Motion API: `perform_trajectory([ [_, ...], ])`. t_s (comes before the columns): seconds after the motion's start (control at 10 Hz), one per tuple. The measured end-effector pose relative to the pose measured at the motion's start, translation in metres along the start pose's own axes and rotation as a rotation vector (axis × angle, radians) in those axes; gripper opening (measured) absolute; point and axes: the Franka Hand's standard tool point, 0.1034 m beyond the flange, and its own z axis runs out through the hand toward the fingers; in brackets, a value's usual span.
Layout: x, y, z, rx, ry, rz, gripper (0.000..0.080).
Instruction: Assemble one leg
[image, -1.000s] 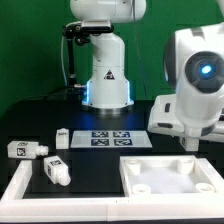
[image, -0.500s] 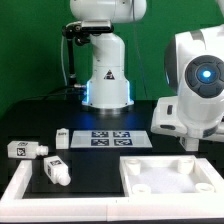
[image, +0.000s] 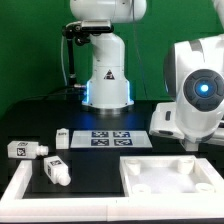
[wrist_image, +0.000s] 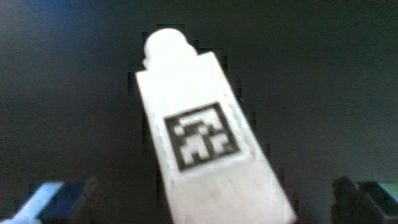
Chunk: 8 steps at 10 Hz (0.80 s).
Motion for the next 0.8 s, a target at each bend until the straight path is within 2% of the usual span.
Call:
perform_trajectory([
  [0.1, -0.0003, 0.0025, 0.0070, -0.003, -0.002, 0.008, 0.0649],
  [0.3, 0.0017, 0.0036, 0.0057, 0.001, 0.001, 0.013, 0.0649],
  [0.5, 0.0025, 0.0041, 0.0054, 0.003, 0.003, 0.014, 0.0392],
  [0.6, 0.0027, 0.0044, 0.0051, 0.004, 0.003, 0.015, 0.0392],
  [0.7, 0.0029, 0.0047, 0.0049, 0.004, 0.003, 0.016, 0.0285],
  [0.8, 0.0030, 0.0048, 0.0048, 0.005, 0.003, 0.016, 0.0285],
])
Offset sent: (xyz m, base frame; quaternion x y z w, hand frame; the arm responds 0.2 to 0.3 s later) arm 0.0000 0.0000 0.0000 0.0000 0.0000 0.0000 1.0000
